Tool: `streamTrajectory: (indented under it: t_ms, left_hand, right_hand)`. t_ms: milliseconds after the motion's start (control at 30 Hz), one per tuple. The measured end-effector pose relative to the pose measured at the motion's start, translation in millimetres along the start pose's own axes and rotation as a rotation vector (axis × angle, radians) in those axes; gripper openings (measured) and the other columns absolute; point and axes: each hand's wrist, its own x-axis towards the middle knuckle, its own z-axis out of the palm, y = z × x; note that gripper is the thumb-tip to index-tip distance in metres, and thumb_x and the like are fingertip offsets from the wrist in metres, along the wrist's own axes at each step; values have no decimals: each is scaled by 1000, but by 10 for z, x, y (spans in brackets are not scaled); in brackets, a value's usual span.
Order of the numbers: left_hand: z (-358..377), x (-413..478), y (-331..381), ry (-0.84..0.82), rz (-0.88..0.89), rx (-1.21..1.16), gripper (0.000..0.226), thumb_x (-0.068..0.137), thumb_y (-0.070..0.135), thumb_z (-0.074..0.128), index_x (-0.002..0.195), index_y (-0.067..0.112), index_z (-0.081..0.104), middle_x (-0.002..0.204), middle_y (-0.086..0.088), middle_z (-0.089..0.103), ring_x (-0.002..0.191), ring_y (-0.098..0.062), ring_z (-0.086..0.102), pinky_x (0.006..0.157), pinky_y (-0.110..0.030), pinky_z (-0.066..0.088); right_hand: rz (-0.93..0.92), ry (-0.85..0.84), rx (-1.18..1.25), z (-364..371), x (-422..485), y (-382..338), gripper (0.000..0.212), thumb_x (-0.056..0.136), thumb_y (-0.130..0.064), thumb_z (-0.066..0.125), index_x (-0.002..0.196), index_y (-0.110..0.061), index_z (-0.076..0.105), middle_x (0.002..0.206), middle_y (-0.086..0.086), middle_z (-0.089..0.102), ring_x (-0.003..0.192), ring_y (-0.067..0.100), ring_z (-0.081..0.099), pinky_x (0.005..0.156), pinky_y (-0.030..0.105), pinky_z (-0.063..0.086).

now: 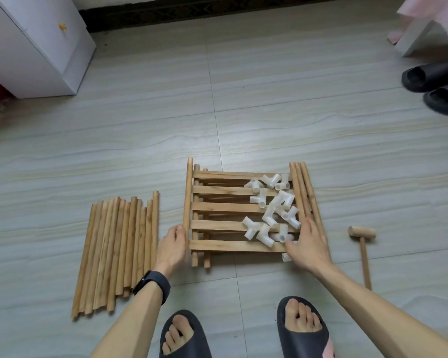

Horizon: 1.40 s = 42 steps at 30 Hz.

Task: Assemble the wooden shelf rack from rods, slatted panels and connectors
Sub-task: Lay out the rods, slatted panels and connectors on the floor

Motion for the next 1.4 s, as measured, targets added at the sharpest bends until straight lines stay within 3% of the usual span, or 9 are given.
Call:
streamTrajectory:
  t_ms: [200, 333, 400, 567, 733, 867, 1000, 1200, 1400]
  left_hand:
    - [214, 60, 146, -45, -29, -90, 40, 106, 42, 40, 141, 23, 49, 118, 0, 64, 105, -23, 61, 89, -43, 56]
    - [382, 51, 300, -145, 14, -111, 30, 104, 31, 49, 134, 28, 53, 96, 4, 66, 74, -15, 59, 48, -23, 47]
    - [507, 29, 430, -196, 46, -99, 29, 103, 27, 51, 132, 30, 53, 92, 3, 66, 67, -15, 57, 42, -21, 44]
    - [871, -42, 820, -320, 124, -41, 32, 102, 30, 56, 134, 31, 54, 106, 4, 69, 89, -17, 67, 54, -22, 54]
    - [1195, -168, 1215, -443, 206, 151, 26, 102, 32, 54, 128, 29, 52, 96, -3, 71, 79, -28, 72, 69, -39, 63]
    - [1282, -265, 1468, -431, 211, 171, 23, 94, 20, 58, 117, 25, 60, 92, -1, 72, 75, -25, 73, 58, -36, 63]
    - [1158, -295, 1528, -431, 153, 57, 15, 93, 16, 60, 104, 24, 64, 81, 0, 72, 72, -26, 69, 52, -35, 59]
    - [622, -127, 1240, -413, 40, -113, 6, 97, 13, 62, 102, 15, 66, 78, -5, 69, 70, -20, 67, 54, -34, 55]
    - [-92, 20, 836, -121, -105, -453, 25, 98, -5, 46, 108, 11, 62, 90, -5, 65, 80, -23, 63, 72, -40, 57]
  right_hand:
    - [223, 67, 295, -136, 83, 122, 73, 91, -26, 61, 156, -11, 31, 160, 12, 30, 139, 33, 43, 113, 42, 35]
    - [238, 47, 226, -302, 126, 350, 71, 93, -25, 62, 156, -8, 32, 164, 11, 25, 146, 32, 34, 118, 40, 28]
    - [278, 61, 222, -443, 143, 490, 70, 93, -24, 62, 156, -9, 34, 163, 12, 28, 147, 33, 33, 120, 41, 27]
    - [390, 114, 252, -731, 151, 900, 69, 91, -17, 61, 154, -4, 37, 159, 17, 34, 146, 37, 32, 121, 45, 26]
    - [546, 213, 381, -937, 188, 1248, 69, 87, -18, 64, 151, -3, 40, 155, 21, 41, 141, 39, 40, 118, 47, 34]
    - [670, 294, 540, -1139, 221, 1335, 65, 85, -20, 61, 146, -8, 43, 137, 20, 59, 122, 42, 54, 103, 48, 48]
    - [771, 278, 421, -1257, 178, 1280, 46, 81, -34, 59, 121, -12, 65, 122, 18, 65, 118, 43, 53, 104, 48, 44]
    - [543, 364, 437, -1262, 119, 813, 51, 90, -42, 65, 135, -20, 58, 139, 12, 58, 133, 38, 47, 112, 47, 36]
    - [335, 215, 611, -854, 57, 121, 42, 82, -20, 67, 124, -23, 62, 104, -3, 64, 101, 21, 57, 88, 34, 45]
